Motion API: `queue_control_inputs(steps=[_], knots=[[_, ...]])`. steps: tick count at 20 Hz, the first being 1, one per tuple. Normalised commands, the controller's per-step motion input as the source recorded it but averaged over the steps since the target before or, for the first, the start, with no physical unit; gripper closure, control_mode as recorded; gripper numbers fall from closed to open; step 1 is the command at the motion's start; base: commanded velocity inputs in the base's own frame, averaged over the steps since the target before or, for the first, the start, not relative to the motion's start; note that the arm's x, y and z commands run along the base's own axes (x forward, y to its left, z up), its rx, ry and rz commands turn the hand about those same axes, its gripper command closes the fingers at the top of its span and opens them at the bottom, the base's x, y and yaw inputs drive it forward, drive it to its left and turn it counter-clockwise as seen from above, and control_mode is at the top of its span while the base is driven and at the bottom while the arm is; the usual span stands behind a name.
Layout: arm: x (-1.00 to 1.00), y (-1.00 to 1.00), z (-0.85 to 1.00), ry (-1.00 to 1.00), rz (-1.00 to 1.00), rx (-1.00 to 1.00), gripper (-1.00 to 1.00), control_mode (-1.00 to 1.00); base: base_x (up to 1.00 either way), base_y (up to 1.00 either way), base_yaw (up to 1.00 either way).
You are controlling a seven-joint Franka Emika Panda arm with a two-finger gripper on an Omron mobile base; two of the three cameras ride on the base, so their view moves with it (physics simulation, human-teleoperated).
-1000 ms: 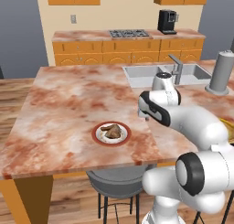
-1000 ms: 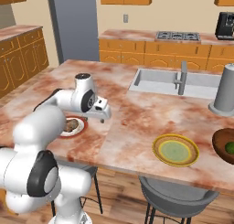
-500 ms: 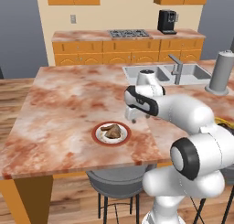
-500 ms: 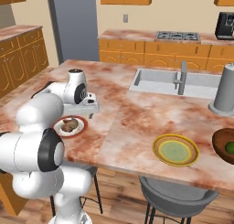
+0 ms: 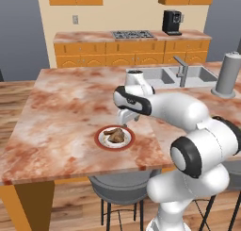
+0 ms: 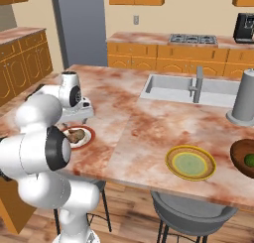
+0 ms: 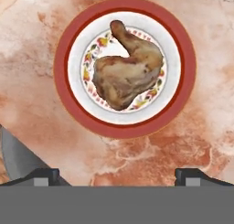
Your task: Pick the chicken drumstick and lime from their plates and place them in the bowl. Then put the bowl in the fridge.
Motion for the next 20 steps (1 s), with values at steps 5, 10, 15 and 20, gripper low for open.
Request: queue_control_inputs(steps=[5,10,15,20], knots=[[0.07,0.56,-0.19,-0.03,0.14,0.00,-1.00,-1.00,0.00,0.00,0.00],[0.16,0.51,-0.15,-0.01,0.19,0.00,-1.00,-1.00,0.00,0.00,0.00],[0.30,0.28,-0.18,0.00,0.19,-0.01,-1.00,-1.00,0.00,0.00,0.00],[0.27,0.11,-0.21,-0.01,0.14,0.00,-1.00,-1.00,0.00,0.00,0.00]])
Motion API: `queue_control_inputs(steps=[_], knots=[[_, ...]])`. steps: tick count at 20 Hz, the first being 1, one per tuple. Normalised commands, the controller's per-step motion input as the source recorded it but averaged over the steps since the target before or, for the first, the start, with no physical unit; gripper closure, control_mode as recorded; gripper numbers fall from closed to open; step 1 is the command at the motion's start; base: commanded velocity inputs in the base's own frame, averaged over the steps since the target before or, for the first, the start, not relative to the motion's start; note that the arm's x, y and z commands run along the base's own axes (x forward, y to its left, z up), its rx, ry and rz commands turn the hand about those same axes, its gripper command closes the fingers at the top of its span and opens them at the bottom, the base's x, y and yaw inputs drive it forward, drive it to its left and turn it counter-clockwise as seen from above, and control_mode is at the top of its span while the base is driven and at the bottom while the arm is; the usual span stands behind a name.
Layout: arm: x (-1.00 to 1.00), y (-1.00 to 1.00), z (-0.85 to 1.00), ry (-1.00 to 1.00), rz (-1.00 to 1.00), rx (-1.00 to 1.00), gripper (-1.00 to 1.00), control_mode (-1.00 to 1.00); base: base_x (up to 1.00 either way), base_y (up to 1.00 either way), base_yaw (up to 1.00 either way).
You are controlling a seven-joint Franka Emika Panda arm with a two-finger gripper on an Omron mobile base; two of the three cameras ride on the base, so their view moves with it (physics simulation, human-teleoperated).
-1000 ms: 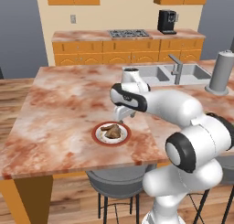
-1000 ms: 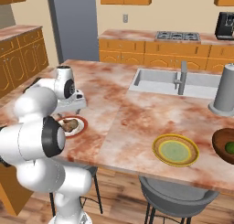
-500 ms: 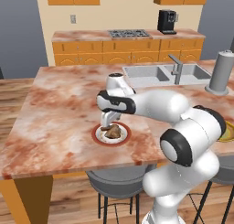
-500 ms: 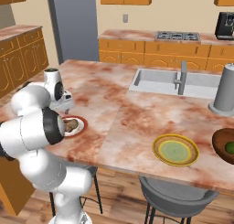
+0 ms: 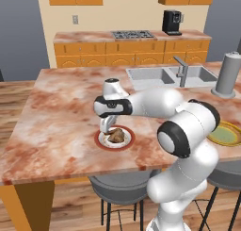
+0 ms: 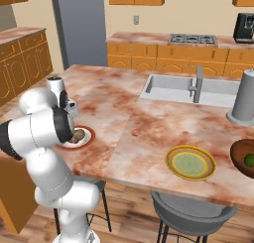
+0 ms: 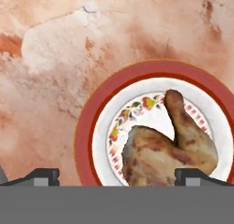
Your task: Pick the chicken drumstick and lime from their plates and place them in the bowl. Then put the bowl in the fridge.
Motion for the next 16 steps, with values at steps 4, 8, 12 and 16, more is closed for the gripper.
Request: queue_control_inputs(steps=[4,8,12,16], knots=[[0.34,0.05,-0.24,-0.02,0.05,0.00,-1.00,-1.00,0.00,0.00,0.00],[0.33,0.05,-0.29,-0.05,-0.01,-0.02,-1.00,-1.00,0.00,0.00,0.00],[0.28,0.03,-0.32,-0.07,-0.09,-0.08,-1.00,-1.00,0.00,0.00,0.00],[0.18,0.01,-0.32,-0.04,-0.11,-0.12,-1.00,-1.00,0.00,0.00,0.00]])
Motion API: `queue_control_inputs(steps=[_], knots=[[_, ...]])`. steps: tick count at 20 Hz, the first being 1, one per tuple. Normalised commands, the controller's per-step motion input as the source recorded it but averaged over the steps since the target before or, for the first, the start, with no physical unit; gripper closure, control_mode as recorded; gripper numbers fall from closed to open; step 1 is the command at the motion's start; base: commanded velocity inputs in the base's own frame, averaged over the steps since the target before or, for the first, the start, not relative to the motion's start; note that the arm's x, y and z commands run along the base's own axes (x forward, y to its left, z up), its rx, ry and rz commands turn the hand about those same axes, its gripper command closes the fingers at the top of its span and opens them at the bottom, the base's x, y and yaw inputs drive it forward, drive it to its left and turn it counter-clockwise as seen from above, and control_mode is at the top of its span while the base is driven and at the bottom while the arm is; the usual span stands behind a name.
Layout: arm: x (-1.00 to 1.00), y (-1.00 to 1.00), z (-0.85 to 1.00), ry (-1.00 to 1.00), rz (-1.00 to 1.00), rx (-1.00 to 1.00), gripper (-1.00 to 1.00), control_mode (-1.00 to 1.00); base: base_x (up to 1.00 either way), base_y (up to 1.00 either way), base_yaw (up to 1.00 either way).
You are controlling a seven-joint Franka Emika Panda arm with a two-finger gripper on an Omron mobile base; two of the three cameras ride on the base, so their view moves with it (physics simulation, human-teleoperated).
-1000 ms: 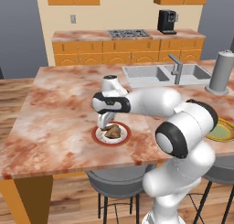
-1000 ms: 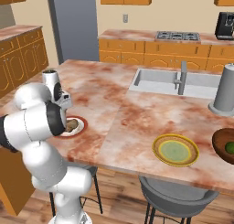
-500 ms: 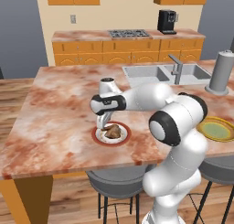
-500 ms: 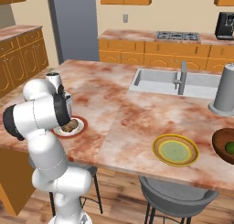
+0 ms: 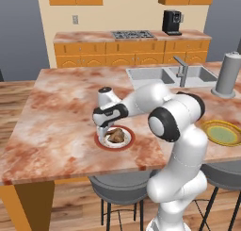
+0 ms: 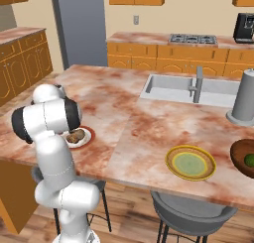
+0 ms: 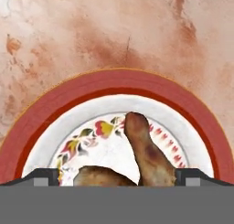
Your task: Pick the chicken drumstick and lime from their plates and place them in the bowl. Then put the bowl in the fridge.
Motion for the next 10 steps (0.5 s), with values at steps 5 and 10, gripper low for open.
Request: queue_control_inputs(steps=[5,10], knots=[[0.40,0.00,-0.25,0.00,-0.09,-0.02,-1.00,-1.00,0.00,0.00,0.00],[0.35,0.00,-0.15,0.01,0.00,0.00,-1.00,-1.00,0.00,0.00,0.00]])
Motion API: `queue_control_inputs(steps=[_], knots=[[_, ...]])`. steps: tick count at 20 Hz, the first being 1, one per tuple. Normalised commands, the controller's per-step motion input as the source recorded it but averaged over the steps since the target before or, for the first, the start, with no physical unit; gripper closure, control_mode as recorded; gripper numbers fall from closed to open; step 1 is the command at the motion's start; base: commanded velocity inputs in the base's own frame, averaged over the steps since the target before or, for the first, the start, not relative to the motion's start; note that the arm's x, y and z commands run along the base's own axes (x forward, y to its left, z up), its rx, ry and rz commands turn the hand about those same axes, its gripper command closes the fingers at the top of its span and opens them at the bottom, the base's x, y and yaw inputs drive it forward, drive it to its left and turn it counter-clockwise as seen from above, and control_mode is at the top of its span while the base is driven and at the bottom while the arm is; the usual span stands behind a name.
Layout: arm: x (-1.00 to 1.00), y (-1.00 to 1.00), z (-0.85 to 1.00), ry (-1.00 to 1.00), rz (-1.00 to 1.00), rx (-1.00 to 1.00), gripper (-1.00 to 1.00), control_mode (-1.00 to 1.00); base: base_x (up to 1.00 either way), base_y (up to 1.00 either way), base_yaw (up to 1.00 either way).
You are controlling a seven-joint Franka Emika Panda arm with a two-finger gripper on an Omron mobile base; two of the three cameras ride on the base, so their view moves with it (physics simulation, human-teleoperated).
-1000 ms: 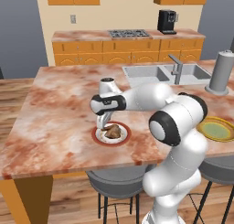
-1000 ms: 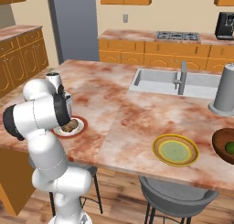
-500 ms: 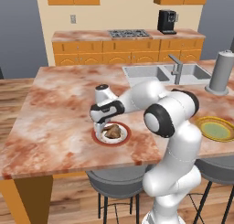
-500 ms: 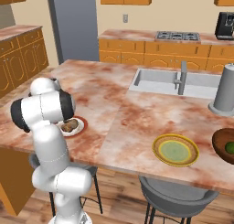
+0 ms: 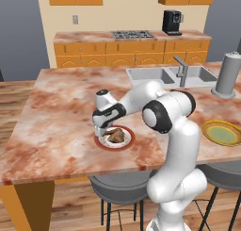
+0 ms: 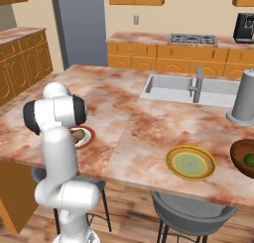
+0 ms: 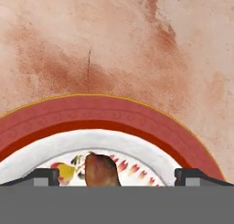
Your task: Pick the chicken drumstick and lime from their plates and place them in the bowl. Then put the bowl in the fridge.
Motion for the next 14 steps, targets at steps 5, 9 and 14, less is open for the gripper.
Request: queue_control_inputs(steps=[5,9,14], knots=[[0.21,0.01,-0.24,0.03,0.00,0.02,-1.00,-1.00,0.00,0.00,0.00],[-0.01,0.02,-0.23,0.02,0.00,0.01,-1.00,-1.00,0.00,0.00,0.00],[-0.08,0.00,-0.16,0.00,-0.01,0.00,-1.00,-1.00,0.00,0.00,0.00]])
